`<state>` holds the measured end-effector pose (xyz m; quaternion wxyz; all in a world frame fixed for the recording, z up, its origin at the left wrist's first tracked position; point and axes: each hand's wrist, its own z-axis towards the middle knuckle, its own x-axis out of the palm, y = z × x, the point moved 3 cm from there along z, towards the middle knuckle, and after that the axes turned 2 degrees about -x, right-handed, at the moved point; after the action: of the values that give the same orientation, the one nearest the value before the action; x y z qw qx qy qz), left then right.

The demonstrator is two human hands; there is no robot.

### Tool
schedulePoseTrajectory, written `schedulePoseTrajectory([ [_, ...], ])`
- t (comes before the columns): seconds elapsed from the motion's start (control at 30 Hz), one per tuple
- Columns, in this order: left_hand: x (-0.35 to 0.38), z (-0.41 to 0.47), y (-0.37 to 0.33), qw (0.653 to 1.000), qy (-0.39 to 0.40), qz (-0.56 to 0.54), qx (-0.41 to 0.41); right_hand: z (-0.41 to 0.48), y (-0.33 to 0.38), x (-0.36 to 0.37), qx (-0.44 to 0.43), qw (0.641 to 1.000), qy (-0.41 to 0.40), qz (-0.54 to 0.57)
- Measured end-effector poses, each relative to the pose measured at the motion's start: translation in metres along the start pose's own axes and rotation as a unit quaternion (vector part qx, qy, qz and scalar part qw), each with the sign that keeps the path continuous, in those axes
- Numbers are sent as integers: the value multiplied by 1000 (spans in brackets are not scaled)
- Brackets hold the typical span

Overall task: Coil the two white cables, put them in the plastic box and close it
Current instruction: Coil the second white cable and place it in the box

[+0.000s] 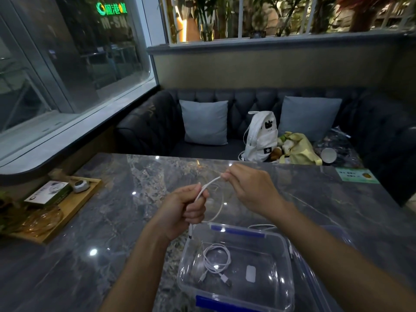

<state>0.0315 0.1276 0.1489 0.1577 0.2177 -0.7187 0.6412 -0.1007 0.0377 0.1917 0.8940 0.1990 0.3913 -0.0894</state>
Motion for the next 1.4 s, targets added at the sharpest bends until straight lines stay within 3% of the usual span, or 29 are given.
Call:
schedulePoseTrajectory([
  [0.17, 0, 0, 4, 999, 42, -5, -34, 3, -6, 5, 51, 987, 41, 148],
  [0.3, -1, 2, 4, 997, 70, -32, -24, 0, -12, 12, 125, 930, 135, 318],
  [0.37, 0, 4, 4, 996, 83, -33, -17, -3, -14, 15, 156, 899, 137, 385],
  [0.47, 0, 5, 4, 994, 103, -22, -31, -2, -16, 14, 159, 896, 108, 399],
  [0.6, -3, 8, 2, 985, 77, 72, -134, 2, -12, 16, 107, 917, 208, 323],
  [0.7, 3, 13, -1, 970, 62, 184, -148, 2, -12, 17, 90, 921, 233, 297],
  [0.77, 7, 16, -2, 973, 66, 177, -132, 2, -15, 16, 107, 915, 205, 330],
  [1.0, -9, 16, -12, 998, 14, -36, -56, -7, -52, 6, 225, 881, 48, 414],
  [1.17, -8, 13, -7, 993, 83, -60, -66, -8, -67, 8, 208, 928, -26, 309],
  [1.33, -5, 15, -8, 989, 106, -90, -40, -9, -71, 13, 184, 948, -53, 252],
  [1.4, -8, 15, -13, 986, 105, -132, -14, -14, -74, 16, 195, 941, -52, 272],
])
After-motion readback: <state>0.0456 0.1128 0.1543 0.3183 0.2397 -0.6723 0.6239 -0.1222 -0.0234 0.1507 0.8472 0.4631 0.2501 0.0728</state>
